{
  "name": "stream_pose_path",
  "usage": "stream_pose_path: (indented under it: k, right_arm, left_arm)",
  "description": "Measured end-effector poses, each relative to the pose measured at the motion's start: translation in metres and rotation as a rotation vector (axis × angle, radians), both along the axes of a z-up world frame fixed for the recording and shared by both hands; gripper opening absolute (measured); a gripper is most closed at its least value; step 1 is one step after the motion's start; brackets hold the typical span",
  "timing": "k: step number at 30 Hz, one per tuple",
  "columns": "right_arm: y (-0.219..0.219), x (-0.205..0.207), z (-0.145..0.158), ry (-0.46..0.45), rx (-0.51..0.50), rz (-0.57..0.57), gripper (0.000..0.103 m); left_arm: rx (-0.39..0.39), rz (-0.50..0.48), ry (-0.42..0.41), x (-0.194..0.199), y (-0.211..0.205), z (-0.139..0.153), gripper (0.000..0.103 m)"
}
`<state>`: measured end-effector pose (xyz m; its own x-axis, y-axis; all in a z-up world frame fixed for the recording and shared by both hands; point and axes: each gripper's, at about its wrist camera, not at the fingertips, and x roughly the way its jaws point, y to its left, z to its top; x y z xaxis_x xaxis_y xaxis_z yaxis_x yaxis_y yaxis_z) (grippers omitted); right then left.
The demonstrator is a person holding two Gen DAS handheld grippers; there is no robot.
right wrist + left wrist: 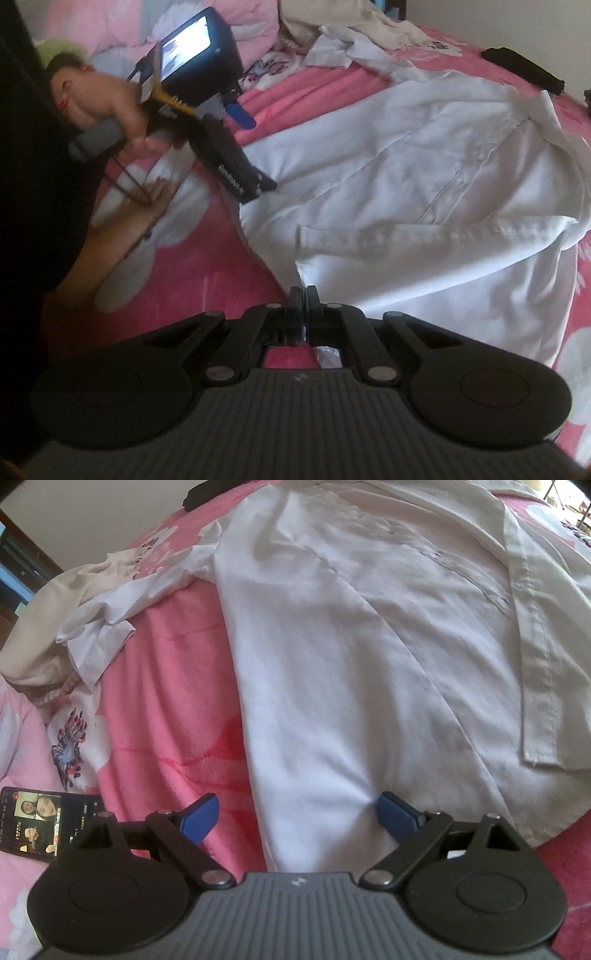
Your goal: Fold clothes
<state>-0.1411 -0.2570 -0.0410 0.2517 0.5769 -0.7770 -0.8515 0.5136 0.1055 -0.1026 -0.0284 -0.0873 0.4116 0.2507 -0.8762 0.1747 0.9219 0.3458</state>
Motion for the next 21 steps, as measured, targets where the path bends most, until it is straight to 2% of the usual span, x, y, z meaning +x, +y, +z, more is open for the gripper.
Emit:
stream_pose_path:
  k: [5,10,12,14,16,19,21]
  right_arm:
    - [-0.006,0.002,-0.005,0.002,-0.053,-0.002,0.000]
    - [-0.007,0.005,-0.013,0.038,-0.098,-0.012,0.003]
    - [-0.008,0.008,-0.007,0.065,-0.106,-0.015,0.012]
    - [-0.016,0.019,0.011,0.101,-0.057,-0.019,0.024]
    - [-0.026,0.036,0.033,0.144,0.002,-0.033,0.030]
    - [-0.044,0.076,0.067,0.209,0.101,-0.103,0.038]
    - [-0.055,0.109,0.084,0.207,0.145,-0.182,0.043]
  left_arm:
    - [-0.019,0.031,-0.014,0.001,0.008,0.006,0.093]
    - [-0.003,0.030,-0.070,0.001,0.011,0.019,0.093]
    - [-0.004,0.016,-0.115,0.004,0.009,0.030,0.093]
    - [-0.024,-0.006,-0.169,0.008,0.006,0.042,0.093]
    - [-0.067,-0.034,-0.203,0.012,0.001,0.054,0.093]
    - [-0.204,-0.063,-0.192,0.021,-0.004,0.063,0.093]
    - [-0.295,-0.082,-0.176,0.027,-0.008,0.067,0.093]
